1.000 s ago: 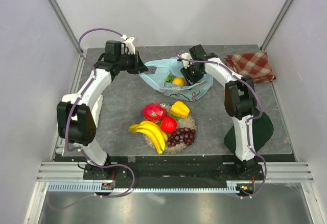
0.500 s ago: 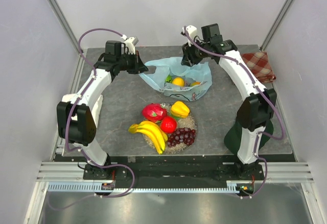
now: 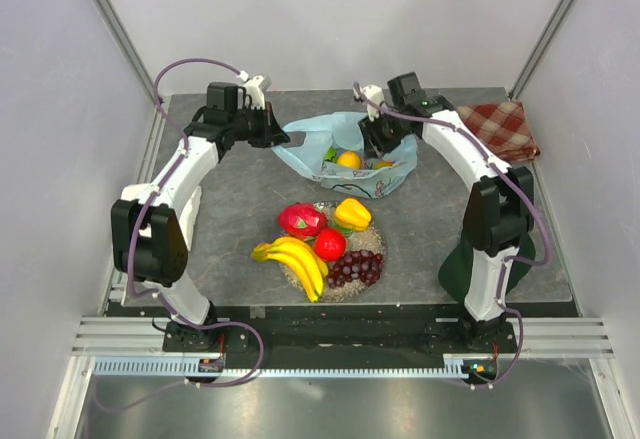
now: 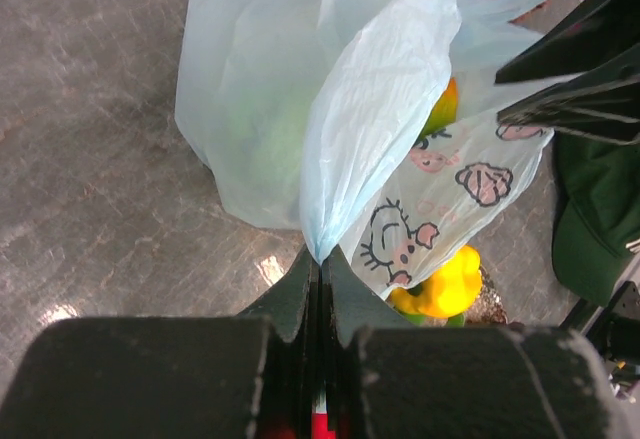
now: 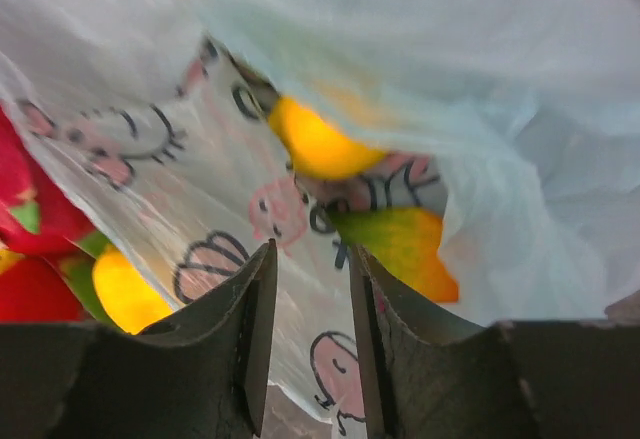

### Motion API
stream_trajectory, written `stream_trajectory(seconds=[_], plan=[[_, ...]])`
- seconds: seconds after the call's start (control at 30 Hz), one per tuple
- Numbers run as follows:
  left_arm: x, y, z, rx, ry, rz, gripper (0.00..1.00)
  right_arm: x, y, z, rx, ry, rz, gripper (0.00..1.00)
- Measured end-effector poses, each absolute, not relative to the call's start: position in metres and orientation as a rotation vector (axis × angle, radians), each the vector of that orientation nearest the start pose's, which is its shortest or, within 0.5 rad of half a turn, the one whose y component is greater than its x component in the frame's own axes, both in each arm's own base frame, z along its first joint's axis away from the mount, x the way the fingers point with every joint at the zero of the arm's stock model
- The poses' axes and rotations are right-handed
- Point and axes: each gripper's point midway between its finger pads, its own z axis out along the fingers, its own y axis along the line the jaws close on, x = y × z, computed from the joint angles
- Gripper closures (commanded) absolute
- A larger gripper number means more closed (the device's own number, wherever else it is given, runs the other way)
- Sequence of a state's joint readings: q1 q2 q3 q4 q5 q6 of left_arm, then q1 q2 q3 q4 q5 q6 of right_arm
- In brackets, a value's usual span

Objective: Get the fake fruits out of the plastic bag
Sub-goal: Adjust the plastic bag at the center of the board.

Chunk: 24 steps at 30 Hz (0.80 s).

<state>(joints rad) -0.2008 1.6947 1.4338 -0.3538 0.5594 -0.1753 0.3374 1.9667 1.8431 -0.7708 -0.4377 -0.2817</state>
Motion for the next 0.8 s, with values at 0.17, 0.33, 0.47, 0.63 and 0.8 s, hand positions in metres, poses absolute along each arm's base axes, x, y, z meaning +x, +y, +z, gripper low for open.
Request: stream_trajectory(seconds=[0.17, 0.33, 0.47, 0.63, 0.8], plan=[[0.419, -0.187, 0.195, 0.341, 2.209, -0.828, 0.98, 0.399, 0.193, 0.106, -0.940, 2.482, 0.497, 0.59], [0.413, -0.185, 0.188, 0.336, 2.231, -0.830, 0.98, 0.367, 0.171, 0.095, -0.960, 2.562, 0.425, 0.58], [0.413, -0.185, 0.188, 0.336, 2.230, -0.830, 0.98, 0.371, 0.164, 0.111, -0.960, 2.525, 0.363, 0.58], [0.416, -0.186, 0.193, 0.339, 2.219, -0.829, 0.98, 0.399, 0.167, 0.128, -0.938, 2.463, 0.337, 0.48], [0.417, -0.186, 0.197, 0.342, 2.209, -0.827, 0.98, 0.433, 0.174, 0.136, -0.897, 2.420, 0.316, 0.25]])
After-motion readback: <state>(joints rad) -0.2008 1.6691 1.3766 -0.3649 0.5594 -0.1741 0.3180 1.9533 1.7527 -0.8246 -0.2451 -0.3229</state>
